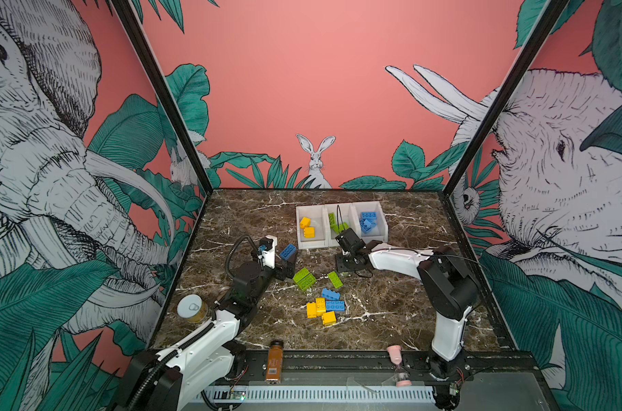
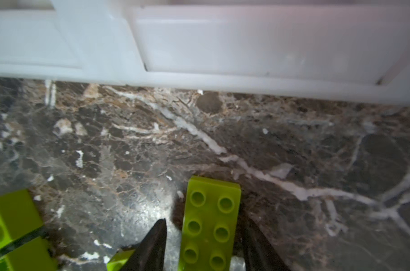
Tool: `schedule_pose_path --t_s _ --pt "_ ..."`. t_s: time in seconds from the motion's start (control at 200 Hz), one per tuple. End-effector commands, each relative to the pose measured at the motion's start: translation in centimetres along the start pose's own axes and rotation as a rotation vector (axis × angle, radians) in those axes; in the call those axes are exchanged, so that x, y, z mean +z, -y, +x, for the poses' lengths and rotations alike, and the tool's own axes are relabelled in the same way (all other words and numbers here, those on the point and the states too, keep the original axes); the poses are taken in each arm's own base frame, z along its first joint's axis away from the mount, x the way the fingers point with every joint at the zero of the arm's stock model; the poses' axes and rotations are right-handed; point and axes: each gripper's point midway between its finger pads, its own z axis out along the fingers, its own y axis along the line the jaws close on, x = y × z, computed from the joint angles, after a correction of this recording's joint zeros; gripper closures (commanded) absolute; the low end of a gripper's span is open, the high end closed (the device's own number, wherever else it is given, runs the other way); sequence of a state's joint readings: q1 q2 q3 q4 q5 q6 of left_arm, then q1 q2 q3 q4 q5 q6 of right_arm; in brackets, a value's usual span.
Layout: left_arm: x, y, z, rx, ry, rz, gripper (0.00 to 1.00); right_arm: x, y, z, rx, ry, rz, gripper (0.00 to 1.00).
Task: Sort the legos into containers by color
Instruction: 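Lower the right gripper onto a lime-green brick and grasp it, then carry the lime-green brick into the middle compartment and release it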
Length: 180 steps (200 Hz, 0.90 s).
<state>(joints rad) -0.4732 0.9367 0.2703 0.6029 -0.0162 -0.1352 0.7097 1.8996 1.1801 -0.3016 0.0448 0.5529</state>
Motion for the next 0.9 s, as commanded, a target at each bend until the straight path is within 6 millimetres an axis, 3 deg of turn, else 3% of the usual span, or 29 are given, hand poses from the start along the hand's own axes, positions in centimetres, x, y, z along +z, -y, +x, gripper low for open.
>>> schedule_pose_path --t_s 0.0,0.175,0.415,0.735,0.86,0.895 --pt "-0.2 0.0 -0.4 -0.005 0.016 0.001 0.01 0.0 2.4 1.7 -0.084 -0.069 0.162 0.51" --pt "-0.1 0.1 -0.3 -0.009 0.012 0.008 0.01 0.3 2.9 2.0 -0.132 -0.095 0.210 0.54" --pt "-0.1 0.0 -0.4 -0.005 0.014 0.002 0.01 0.1 1.2 0.6 -0.137 -0.034 0.131 0.67" --pt "-0.1 0.1 -0.4 -0.009 0.014 0.006 0.01 -5.3 -1.2 -4.9 -0.150 0.149 -0.030 0.74" --pt "-0.1 0.0 -0.4 -0.007 0.014 0.002 0.01 -7.0 -1.1 -7.0 -0.161 0.194 -0.034 0.74" --pt "-0.1 0.0 -0.4 -0.006 0.014 0.001 0.01 -7.9 -1.4 -8.6 -0.164 0.226 -0.042 0.74"
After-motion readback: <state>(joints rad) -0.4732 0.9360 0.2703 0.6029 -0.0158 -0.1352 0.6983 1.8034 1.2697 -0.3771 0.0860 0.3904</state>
